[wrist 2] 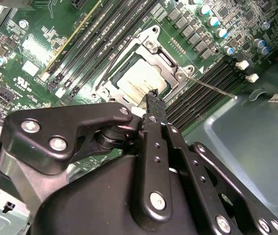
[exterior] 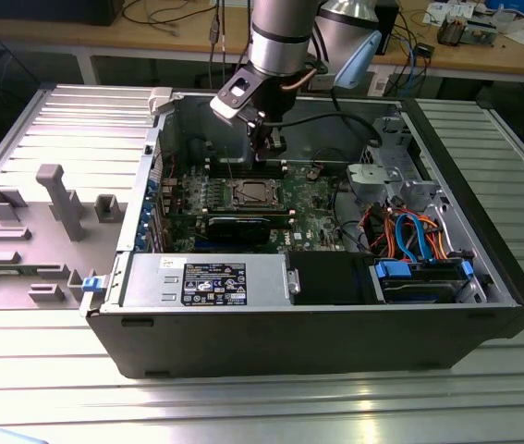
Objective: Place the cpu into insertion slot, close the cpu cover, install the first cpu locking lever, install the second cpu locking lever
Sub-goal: 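Install the first cpu locking lever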
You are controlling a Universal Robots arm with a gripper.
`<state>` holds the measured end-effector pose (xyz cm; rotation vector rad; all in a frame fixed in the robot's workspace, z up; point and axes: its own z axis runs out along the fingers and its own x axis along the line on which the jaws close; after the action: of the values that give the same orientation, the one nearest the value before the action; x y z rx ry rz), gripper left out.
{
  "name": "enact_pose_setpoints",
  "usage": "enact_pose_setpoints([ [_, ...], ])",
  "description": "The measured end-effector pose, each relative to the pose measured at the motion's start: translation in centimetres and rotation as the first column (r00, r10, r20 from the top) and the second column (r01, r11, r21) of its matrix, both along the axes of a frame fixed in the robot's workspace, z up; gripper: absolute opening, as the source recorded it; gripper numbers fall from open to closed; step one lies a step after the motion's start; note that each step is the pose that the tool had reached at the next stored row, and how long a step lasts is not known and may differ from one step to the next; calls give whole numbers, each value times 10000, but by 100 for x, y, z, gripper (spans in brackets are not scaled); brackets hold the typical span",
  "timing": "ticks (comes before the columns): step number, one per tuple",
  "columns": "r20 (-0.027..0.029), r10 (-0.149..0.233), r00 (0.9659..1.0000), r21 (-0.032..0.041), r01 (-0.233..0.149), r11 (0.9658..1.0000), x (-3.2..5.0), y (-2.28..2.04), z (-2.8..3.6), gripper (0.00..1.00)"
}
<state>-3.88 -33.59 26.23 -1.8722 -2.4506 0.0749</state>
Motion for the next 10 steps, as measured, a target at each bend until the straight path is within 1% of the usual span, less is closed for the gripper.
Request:
enact_pose_setpoints([
  [10,0,246,9997,-1,-246,9997,0,0,0,11],
])
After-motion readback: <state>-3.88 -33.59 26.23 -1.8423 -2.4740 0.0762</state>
